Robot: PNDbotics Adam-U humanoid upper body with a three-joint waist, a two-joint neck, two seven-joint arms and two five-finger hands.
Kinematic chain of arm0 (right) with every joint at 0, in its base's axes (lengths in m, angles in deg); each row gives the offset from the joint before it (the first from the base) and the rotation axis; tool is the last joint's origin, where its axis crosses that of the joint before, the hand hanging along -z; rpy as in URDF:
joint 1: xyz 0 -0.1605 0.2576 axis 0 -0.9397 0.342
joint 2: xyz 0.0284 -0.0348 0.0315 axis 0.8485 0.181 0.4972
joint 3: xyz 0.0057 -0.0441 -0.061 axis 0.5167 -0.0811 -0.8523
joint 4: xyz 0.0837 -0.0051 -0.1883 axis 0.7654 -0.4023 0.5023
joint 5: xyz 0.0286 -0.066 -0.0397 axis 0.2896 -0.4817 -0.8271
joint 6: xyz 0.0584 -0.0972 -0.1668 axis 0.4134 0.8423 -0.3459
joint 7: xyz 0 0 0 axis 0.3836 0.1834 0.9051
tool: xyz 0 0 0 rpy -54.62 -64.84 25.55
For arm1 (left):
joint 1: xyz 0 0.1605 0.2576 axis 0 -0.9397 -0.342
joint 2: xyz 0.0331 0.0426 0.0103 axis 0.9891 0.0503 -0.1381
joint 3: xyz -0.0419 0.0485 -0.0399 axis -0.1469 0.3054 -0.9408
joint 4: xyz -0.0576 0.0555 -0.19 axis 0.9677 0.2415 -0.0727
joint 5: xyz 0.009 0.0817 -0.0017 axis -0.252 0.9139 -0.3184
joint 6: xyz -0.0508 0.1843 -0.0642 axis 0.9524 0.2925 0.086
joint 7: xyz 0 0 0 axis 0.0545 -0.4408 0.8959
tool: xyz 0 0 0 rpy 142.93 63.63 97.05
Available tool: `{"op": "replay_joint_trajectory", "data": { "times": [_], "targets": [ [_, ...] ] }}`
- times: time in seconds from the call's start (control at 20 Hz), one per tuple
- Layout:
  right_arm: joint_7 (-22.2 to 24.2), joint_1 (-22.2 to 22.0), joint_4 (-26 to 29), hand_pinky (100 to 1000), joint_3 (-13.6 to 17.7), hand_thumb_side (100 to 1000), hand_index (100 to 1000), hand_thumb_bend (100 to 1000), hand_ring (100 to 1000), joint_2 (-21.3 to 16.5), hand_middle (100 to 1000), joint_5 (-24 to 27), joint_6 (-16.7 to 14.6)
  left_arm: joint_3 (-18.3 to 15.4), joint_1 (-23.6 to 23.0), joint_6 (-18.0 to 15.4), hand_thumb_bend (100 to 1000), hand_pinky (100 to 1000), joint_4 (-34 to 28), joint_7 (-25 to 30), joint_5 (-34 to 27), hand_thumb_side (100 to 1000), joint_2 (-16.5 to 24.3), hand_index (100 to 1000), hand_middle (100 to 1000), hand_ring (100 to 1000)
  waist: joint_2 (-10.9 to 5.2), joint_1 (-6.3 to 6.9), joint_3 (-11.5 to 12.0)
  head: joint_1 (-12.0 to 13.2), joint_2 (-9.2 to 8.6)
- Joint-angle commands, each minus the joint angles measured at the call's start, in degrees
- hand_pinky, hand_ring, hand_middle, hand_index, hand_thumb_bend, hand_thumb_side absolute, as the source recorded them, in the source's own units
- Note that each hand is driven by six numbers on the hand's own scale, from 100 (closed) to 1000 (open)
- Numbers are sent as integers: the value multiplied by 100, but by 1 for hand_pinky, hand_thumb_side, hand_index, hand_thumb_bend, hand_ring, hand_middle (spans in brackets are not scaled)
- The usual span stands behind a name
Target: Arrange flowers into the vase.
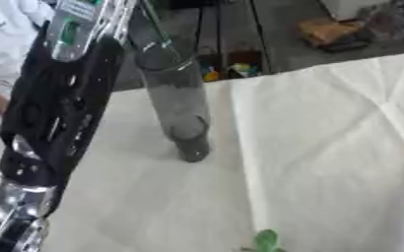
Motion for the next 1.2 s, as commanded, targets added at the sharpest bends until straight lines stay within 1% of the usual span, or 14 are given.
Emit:
{"op": "replay_joint_trajectory", "data": {
  "times": [0.05, 0.25, 0.5, 0.75, 0.95, 1.1, 1.15, 1.2],
  "targets": [
    [23, 65, 101, 670, 37, 1000, 828, 100, 782, -99, 577, 36, -12, 14, 61, 488, 593, 100, -46, -438, 67, 225, 104, 100, 100, 100, -89, -55, 10, 20, -62],
    [25, 72, 101, 670, 41, 1000, 828, 100, 782, -93, 577, 42, -15, 39, 2, 532, 593, 100, -50, -438, 107, 230, 90, 100, 100, 100, -81, -66, 7, 21, -81],
    [26, 75, 101, 669, 45, 1000, 828, 100, 782, -79, 577, 49, -8, 69, -50, 677, 603, 100, -11, -438, 209, 292, 77, 100, 100, 100, -81, -81, 25, 8, -94],
    [15, 77, 101, 669, 47, 1000, 829, 100, 782, -67, 574, 57, 9, 65, -85, 853, 598, 100, -1, -438, 267, 316, 35, 100, 100, 100, -86, -93, 50, 1, -111],
    [12, 81, 101, 668, 48, 1000, 829, 100, 782, -65, 573, 63, 14, 85, -100, 936, 570, 100, -21, -438, 297, 335, 35, 100, 100, 100, -99, -99, 61, -13, -128],
    [15, 77, 101, 668, 46, 1000, 828, 100, 782, -60, 573, 67, 23, 107, -105, 999, 556, 100, -51, -438, 352, 378, 39, 100, 100, 100, -107, -95, 72, -22, -132],
    [15, 79, 101, 668, 46, 1000, 828, 100, 782, -58, 574, 69, 24, 112, -105, 1020, 554, 100, -59, -438, 368, 388, 39, 100, 100, 114, -112, -93, 74, -24, -132],
    [15, 80, 101, 668, 47, 1000, 828, 100, 782, -57, 574, 71, 25, 113, -106, 1037, 549, 100, -67, -438, 381, 409, 39, 100, 100, 172, -115, -93, 74, -25, -134]
  ]
}}
